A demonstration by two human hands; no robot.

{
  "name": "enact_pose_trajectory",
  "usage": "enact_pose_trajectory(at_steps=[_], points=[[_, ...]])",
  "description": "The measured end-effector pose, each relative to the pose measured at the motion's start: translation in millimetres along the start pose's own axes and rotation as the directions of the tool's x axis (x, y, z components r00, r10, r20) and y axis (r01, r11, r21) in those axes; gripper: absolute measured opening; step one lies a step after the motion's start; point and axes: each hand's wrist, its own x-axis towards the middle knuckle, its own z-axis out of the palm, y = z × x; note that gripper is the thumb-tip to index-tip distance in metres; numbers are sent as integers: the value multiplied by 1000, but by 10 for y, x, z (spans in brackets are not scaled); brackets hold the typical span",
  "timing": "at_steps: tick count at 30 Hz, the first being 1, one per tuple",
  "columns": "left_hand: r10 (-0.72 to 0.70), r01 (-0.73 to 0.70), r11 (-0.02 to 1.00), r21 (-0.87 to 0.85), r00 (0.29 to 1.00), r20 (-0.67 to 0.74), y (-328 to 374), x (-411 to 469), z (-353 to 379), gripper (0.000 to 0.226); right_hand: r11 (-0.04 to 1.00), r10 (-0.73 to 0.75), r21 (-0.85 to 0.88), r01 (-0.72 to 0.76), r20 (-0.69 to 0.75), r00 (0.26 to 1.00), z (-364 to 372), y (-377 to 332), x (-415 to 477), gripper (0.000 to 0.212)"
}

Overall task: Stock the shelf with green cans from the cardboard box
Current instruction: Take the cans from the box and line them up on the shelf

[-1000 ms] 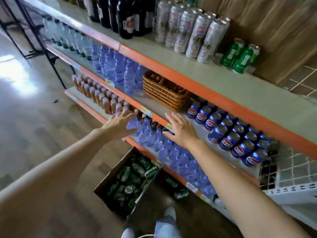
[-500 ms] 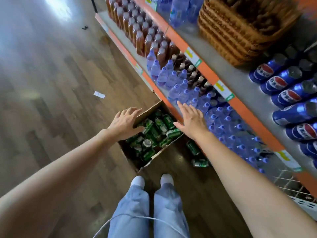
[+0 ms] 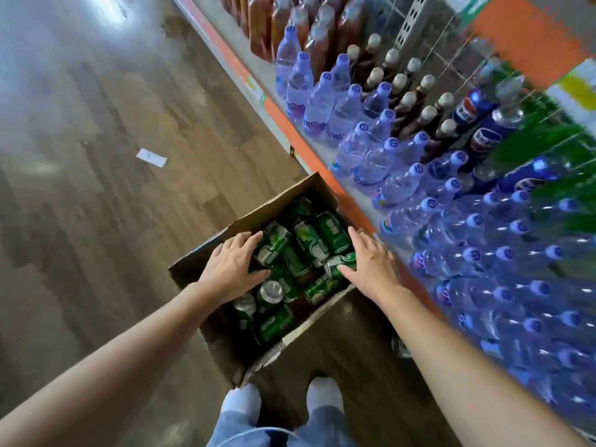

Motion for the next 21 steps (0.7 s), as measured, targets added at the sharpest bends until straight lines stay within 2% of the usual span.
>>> enact_pose_trajectory(at_steps=[7, 11, 15, 21], points=[[2, -2, 1000, 3, 1000, -11, -339, 719, 917, 84, 998, -45, 51, 42, 53, 998, 797, -23, 887, 83], [-50, 51, 998, -32, 999, 20, -487, 1048, 1321, 92, 998, -56, 45, 53, 58, 997, 1150, -55, 1255, 85], [-45, 58, 973, -222, 997, 66, -573, 1340, 1545, 104, 996, -82, -17, 82, 10, 997, 1368, -176, 1469, 89], [-61, 75, 974, -214, 996, 68, -640, 1595, 1652, 107, 993, -105, -59, 106, 20, 994, 1453, -180, 1605, 107]])
